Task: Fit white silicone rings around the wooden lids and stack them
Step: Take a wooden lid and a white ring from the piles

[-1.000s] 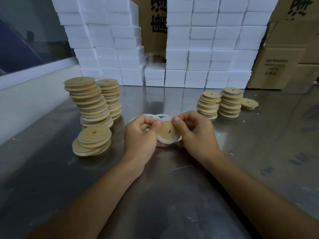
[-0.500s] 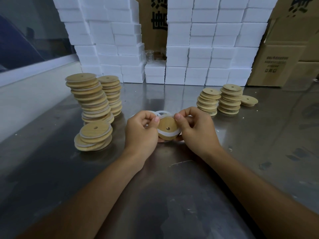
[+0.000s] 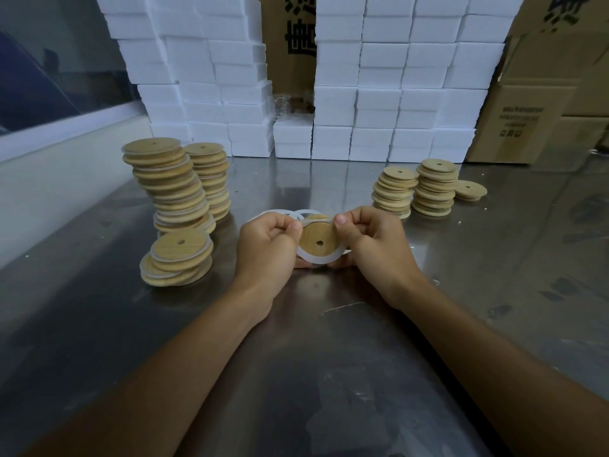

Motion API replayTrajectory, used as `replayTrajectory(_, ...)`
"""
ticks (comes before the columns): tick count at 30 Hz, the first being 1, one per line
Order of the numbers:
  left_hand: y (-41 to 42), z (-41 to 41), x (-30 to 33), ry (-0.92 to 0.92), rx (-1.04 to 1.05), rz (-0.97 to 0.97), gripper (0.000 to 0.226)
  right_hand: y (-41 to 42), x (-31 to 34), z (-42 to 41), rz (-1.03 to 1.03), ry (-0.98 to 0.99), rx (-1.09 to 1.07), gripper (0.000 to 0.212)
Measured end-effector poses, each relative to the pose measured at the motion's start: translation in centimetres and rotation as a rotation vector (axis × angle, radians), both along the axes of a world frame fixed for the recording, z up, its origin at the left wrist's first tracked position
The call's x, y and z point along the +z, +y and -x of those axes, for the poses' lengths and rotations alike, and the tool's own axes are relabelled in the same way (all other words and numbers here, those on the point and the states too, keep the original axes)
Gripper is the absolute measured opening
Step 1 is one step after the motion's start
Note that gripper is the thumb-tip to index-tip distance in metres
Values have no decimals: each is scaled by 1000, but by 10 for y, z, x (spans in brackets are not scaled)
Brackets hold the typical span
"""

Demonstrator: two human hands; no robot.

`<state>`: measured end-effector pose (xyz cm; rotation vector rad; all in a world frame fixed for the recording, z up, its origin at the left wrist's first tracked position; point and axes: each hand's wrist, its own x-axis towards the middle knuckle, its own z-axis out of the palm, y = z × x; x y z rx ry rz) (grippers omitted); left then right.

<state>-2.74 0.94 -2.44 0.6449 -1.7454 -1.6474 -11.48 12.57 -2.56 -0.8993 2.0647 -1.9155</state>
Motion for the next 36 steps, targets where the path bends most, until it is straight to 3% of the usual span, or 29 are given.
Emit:
replayTrajectory(7,3,0,-2,15,14,77,20,0,2,-4,23,52,-25,27)
replayTrajectory(21,0,4,-9,-1,49,127,19,-2,0,-2,6,31,-32,16)
replayTrajectory(36,-3,4,-7,-9,84,63,21,2,1,3,21,-3,10,14)
